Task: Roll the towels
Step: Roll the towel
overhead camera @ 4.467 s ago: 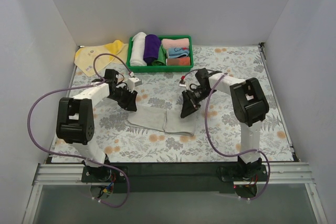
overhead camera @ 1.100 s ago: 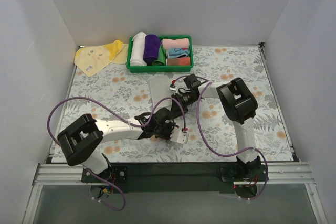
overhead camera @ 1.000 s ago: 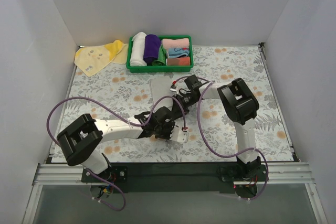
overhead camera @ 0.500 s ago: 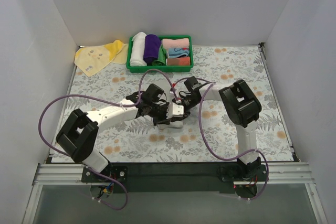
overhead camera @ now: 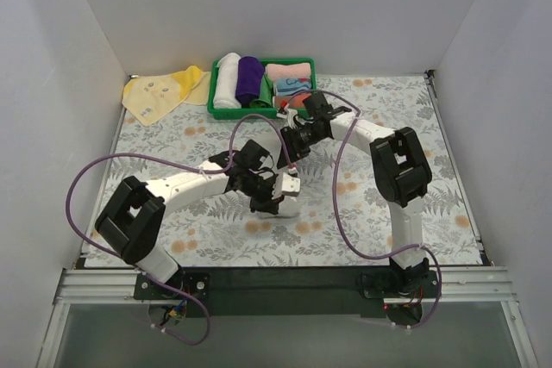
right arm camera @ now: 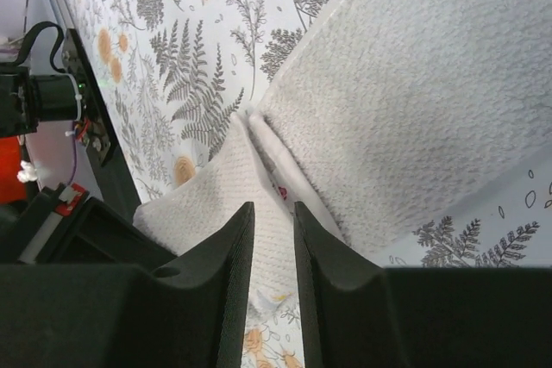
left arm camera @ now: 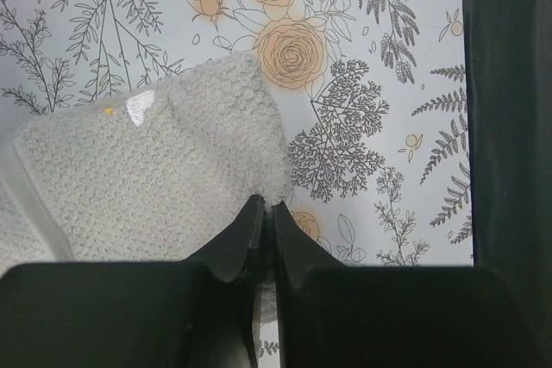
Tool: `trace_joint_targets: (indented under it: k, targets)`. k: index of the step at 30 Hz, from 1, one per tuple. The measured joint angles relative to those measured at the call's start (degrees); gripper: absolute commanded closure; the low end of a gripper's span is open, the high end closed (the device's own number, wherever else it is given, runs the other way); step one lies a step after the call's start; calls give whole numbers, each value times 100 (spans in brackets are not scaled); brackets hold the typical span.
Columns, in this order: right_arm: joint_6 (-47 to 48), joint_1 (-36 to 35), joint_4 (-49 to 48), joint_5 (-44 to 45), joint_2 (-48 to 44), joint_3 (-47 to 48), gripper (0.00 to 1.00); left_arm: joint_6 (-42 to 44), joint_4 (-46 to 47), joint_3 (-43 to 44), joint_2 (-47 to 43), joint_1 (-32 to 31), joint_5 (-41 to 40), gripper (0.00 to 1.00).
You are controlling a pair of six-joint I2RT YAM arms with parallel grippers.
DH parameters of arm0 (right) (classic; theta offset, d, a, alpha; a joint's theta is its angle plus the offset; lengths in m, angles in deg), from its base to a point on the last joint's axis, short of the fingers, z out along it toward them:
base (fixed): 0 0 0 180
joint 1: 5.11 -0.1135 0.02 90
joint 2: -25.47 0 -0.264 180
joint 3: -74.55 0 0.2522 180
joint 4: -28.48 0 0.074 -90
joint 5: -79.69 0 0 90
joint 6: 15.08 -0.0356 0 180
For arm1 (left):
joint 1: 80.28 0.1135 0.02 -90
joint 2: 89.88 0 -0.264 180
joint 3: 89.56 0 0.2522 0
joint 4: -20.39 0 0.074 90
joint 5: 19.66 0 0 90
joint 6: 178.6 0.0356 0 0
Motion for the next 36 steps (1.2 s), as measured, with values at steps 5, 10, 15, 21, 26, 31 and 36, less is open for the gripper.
trace_joint_targets:
  k: [5, 10, 15, 21, 26, 31, 36]
  targets:
    - [83, -11, 26, 90, 455, 7, 76, -2, -39, 129, 46, 55, 11, 97]
    - [179, -13, 55, -87, 717, -168, 78, -2, -4, 310, 286, 295, 9, 95]
    - [249, -13, 24, -111, 695, -221, 79, -7, 151, 409, 597, 542, -48, 95]
    - [306, -13, 26, -133, 688, -229, 77, -44, 385, 426, 940, 752, -72, 94]
    - [306, 20, 81, -76, 529, -317, 71, -66, 538, 422, 1047, 787, -42, 93]
    - [291, 223, 273, -116, -232, -826, 69, -70, 638, 413, 1056, 787, -33, 92]
    - [221, 382, 297, -542, -1069, -1296, 73, -74, 684, 402, 1060, 789, -33, 91]
